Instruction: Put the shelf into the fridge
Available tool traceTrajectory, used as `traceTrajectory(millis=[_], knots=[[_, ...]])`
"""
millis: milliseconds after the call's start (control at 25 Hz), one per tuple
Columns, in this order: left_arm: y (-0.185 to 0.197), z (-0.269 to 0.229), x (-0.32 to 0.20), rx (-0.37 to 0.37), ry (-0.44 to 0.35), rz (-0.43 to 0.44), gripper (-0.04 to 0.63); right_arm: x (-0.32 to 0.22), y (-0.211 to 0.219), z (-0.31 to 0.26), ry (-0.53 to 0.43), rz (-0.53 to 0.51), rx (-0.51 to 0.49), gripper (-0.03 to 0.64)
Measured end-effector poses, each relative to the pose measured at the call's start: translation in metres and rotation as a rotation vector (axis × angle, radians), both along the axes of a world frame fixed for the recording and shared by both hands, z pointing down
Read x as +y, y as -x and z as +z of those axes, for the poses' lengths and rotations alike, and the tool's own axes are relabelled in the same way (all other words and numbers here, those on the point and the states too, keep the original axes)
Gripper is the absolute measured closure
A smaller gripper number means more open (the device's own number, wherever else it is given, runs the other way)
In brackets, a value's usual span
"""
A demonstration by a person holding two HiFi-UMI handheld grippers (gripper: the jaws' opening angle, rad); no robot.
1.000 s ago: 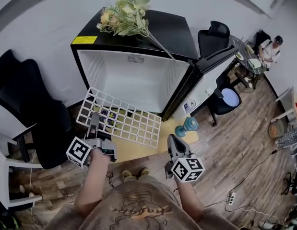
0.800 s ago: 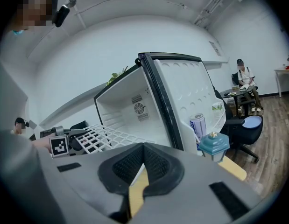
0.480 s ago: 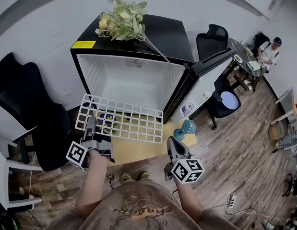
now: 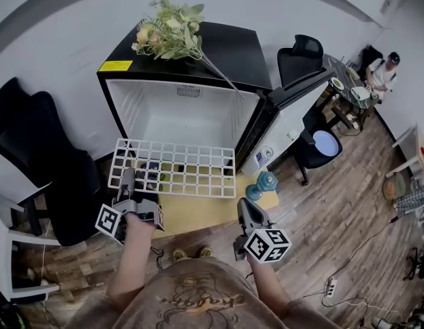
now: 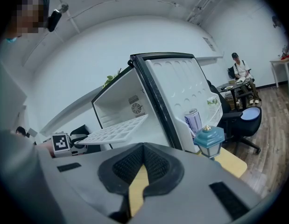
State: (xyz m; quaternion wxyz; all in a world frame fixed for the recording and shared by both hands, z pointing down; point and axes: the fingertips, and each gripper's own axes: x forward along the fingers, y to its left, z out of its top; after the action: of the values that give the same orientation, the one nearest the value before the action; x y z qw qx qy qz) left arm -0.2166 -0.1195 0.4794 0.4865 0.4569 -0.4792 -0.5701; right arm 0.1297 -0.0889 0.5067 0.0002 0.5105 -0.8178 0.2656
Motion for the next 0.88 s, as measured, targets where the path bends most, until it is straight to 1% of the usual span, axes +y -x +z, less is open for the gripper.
traceTrajectory(millis=[120, 240, 280, 320, 480, 600, 720, 880], knots=[[-0.001, -0.001, -0.002, -0.006, -0.001, 0.003, 0.545, 0.000, 0.005, 0.002, 0.009, -0.023, -0.045, 0.620], [-0.002, -0.001, -0.002, 0.001, -0.004, 0.000, 0.545, 0.002, 0.019, 0.007, 0.041, -0.104, -0.113, 0.619], [-0.002, -0.001, -0.002, 0.001, -0.004, -0.001, 0.545, 0.004, 0.025, 0.009, 0.056, -0.138, -0.134, 0.553], [-0.003, -0.001, -0.001, 0.000, -0.003, 0.000, 0.545, 0.006, 0.031, 0.011, 0.067, -0.166, -0.150, 0.509], [-0.003, 0.000, 0.000, -0.004, 0.005, -0.002, 0.545, 0.009, 0.045, 0.012, 0.080, -0.234, -0.187, 0.423], [-0.003, 0.000, 0.000, -0.007, 0.005, -0.001, 0.544, 0.008, 0.054, 0.009, 0.088, -0.278, -0.258, 0.351], [-0.003, -0.001, 0.001, -0.011, 0.005, -0.001, 0.545, 0.005, 0.058, 0.000, 0.090, -0.288, -0.377, 0.306], [-0.003, -0.002, 0.000, -0.013, 0.002, -0.003, 0.544, -0.005, 0.058, -0.013, 0.107, -0.254, -0.573, 0.284]])
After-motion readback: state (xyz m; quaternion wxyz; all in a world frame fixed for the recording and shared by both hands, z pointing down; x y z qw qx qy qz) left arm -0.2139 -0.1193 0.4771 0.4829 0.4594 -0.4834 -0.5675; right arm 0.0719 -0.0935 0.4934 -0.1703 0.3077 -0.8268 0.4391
